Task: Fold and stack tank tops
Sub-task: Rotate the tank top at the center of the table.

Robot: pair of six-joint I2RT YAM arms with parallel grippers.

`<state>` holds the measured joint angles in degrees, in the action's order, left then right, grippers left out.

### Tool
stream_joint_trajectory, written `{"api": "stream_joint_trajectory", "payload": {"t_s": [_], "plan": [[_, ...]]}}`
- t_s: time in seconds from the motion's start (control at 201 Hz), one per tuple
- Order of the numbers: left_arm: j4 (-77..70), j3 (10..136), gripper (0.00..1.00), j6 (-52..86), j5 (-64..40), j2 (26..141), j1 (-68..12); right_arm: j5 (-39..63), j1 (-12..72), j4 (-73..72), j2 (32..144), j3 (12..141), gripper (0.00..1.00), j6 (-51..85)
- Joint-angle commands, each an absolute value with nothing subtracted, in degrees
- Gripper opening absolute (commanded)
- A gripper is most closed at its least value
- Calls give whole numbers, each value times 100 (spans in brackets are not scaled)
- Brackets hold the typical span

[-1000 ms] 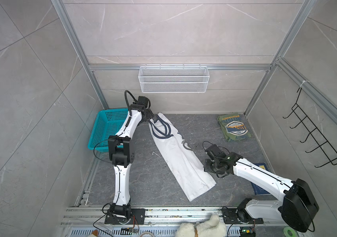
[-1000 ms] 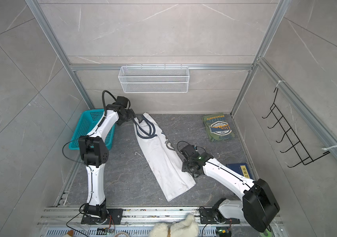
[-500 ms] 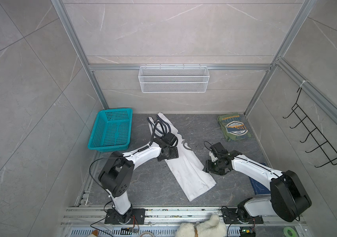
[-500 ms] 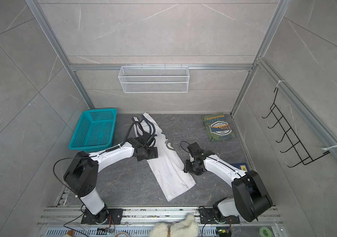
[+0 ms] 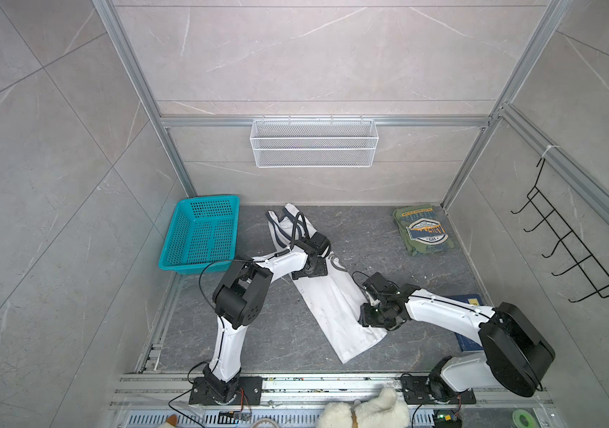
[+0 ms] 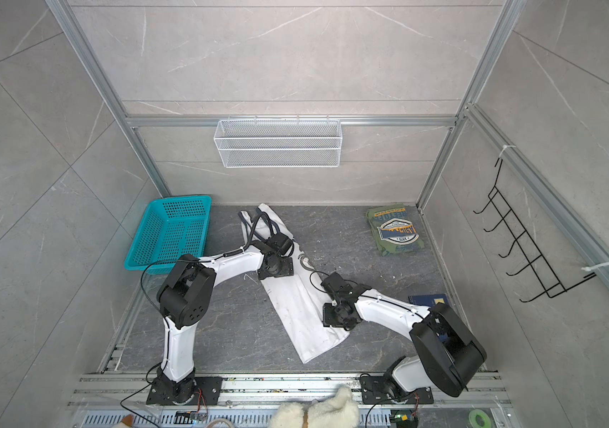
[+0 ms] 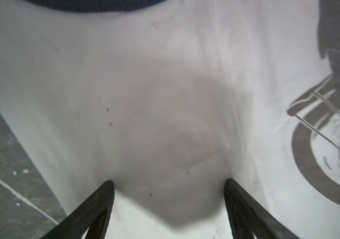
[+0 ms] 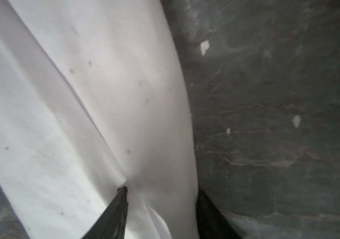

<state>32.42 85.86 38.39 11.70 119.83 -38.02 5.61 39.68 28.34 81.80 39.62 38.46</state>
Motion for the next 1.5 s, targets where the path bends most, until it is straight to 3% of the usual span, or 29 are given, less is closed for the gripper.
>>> {"api": "stream_joint_trajectory", "payload": {"t_s": [0.0, 0.403, 0.642, 0.851, 1.1, 1.309, 1.498], "plan": [[3459, 8999, 87, 3140, 1223, 12436, -3741, 776, 4370, 2762, 8195, 3491, 55, 4572], [3667, 10234, 87, 2066, 528, 13150, -4008, 326, 5912, 2740, 8235, 3875, 55, 5686], [4257, 9781, 89, 2704, 718, 11946, -4078, -155, 5965, 3363, 7335, 3778, 61, 6028], [3618, 7641, 92, 4017, 362, 9547, -4138, -341, 5684, 3929, 6234, 3542, 65, 5894], [2843, 4752, 86, 5540, 188, 7375, -4854, 862, 4741, 3395, 5656, 2920, 60, 5180], [2557, 3632, 79, 6800, 317, 6674, -6015, 1309, 4781, 2668, 5660, 2492, 57, 5205], [2318, 3119, 75, 7297, 388, 6448, -6469, 1329, 4969, 2205, 5821, 2206, 55, 5238]]}}
